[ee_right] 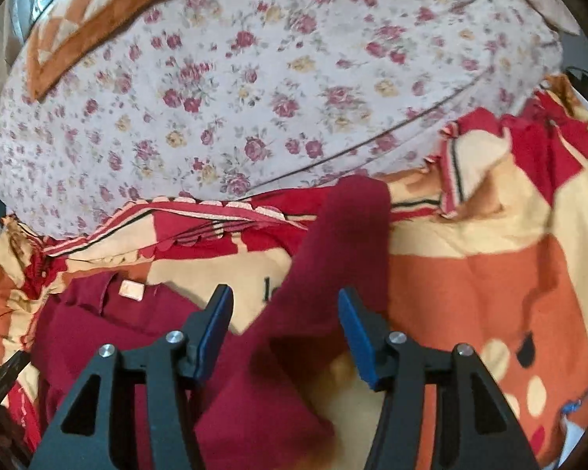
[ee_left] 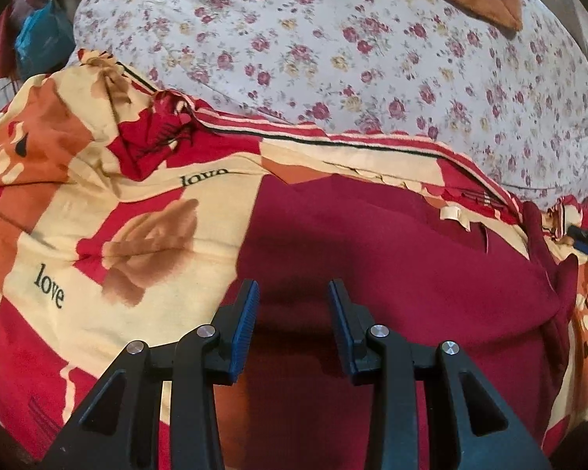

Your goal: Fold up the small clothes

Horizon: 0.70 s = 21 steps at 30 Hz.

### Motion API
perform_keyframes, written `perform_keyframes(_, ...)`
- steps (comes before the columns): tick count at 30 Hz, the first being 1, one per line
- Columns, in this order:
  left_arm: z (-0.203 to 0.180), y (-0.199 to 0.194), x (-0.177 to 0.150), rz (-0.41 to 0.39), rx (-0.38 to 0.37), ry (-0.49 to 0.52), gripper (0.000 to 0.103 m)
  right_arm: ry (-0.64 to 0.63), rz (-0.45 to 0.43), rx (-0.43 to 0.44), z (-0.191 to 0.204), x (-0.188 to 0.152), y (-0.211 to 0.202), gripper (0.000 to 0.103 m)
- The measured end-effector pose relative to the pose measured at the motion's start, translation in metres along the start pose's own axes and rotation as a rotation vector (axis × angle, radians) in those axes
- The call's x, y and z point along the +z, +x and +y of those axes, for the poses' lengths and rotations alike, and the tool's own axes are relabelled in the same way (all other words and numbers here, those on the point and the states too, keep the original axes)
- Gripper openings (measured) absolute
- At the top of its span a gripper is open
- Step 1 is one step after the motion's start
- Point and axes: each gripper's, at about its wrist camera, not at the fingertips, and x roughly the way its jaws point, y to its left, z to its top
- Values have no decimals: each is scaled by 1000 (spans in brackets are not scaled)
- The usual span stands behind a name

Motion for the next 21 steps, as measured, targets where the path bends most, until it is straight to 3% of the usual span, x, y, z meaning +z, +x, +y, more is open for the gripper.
perform_keyframes(3,-2,5,-1,10,-3,-1,15,-8,69,2,12,15,37,59)
perform_keyframes(9,1,8,-3,16,-2,-5,15,0,228,-179,7,27,110,58)
perform_keyframes(10,2,7,-3,14,1,-6,16,10,243,-190,4,25,117,54)
perform_keyframes(11,3,7,-2,13,4,-6,15,19,235,-192,2,23,120,51)
perform_keyframes(13,6,7,-2,13,9,-12,16,16,193,-195,-1,22,116,23)
perform_keyframes(15,8,6,-1,13,8,-23,15,25,165,-149,-4,20,104,11)
perform_keyframes(17,11,1,0,3,2,-36,15,34,116,-99,-8,22,84,11)
perform_keyframes(21,16,-12,2,-25,-2,-54,15,90,-39,90,-19,22,9,11)
